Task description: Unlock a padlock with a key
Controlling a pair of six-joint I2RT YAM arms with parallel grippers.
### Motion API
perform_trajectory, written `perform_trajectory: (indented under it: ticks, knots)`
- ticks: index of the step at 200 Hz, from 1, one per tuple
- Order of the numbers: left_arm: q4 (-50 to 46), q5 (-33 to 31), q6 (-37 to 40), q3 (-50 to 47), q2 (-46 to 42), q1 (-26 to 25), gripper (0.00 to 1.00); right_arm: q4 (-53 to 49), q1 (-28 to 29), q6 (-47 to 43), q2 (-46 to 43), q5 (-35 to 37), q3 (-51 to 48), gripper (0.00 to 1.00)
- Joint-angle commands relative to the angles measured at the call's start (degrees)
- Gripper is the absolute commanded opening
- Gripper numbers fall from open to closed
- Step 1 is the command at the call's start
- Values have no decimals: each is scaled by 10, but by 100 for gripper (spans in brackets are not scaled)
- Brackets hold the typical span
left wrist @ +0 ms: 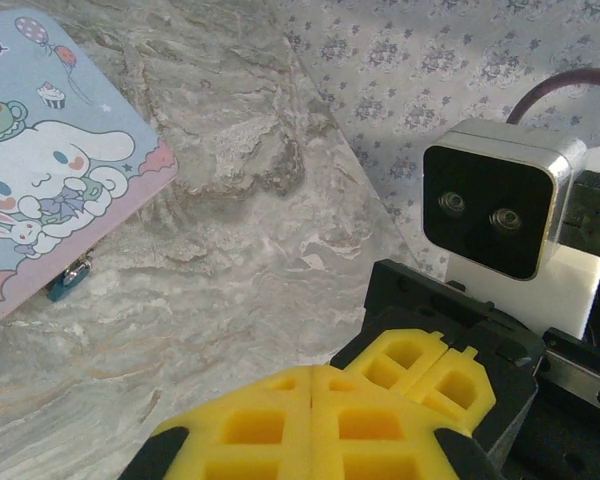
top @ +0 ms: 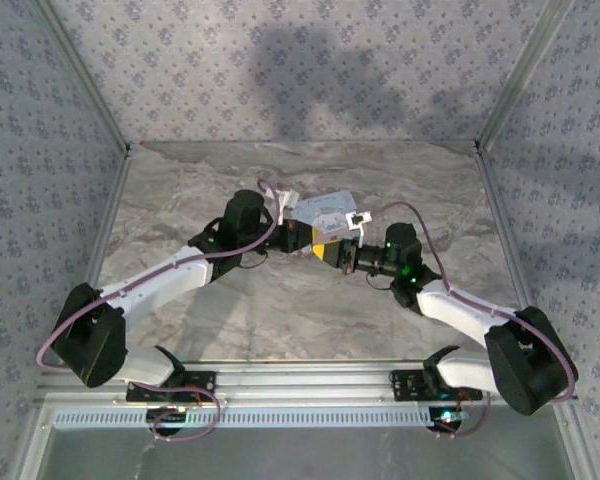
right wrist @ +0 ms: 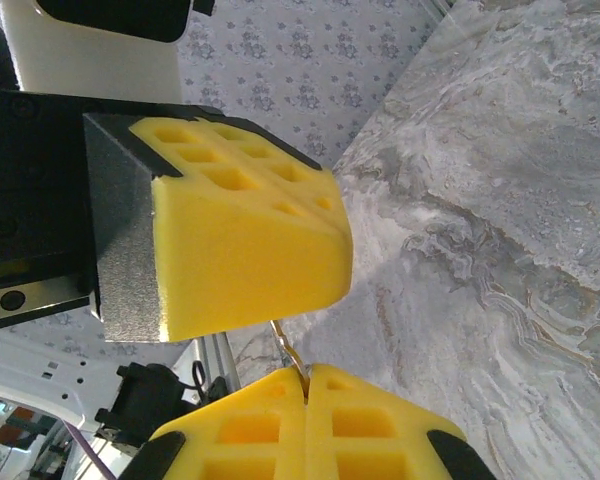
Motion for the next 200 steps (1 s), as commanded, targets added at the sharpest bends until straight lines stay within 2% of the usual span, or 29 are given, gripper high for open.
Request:
perform_trajectory:
  ticks: [1, 21, 40, 64, 94, 125, 164, 200]
  knots:
    - [10, -1, -2, 2, -18, 11, 28, -46, -4, -21, -12, 21, 11, 0]
    - [-17, -27, 6, 11, -19, 16, 53, -95, -19, -34, -30, 45, 10, 0]
    - [-58, -65, 21, 26, -10, 17, 64, -172, -43, -62, -53, 82, 10, 0]
    - [-85, -86, 31, 48, 25, 17, 66, -261, -83, -74, -89, 141, 0, 0]
    - [-106, -92, 32, 92, 96, 8, 67, -410, -123, -98, -138, 252, 9, 0]
    - [-202, -149, 63, 183, 175, -18, 67, -516, -149, -121, -159, 326, 23, 0]
    - [-292, -216, 84, 271, 245, -36, 68, -543, -158, -127, -159, 347, 22, 0]
    - [-327, -214, 93, 311, 288, -37, 68, -542, -158, -129, -160, 350, 20, 0]
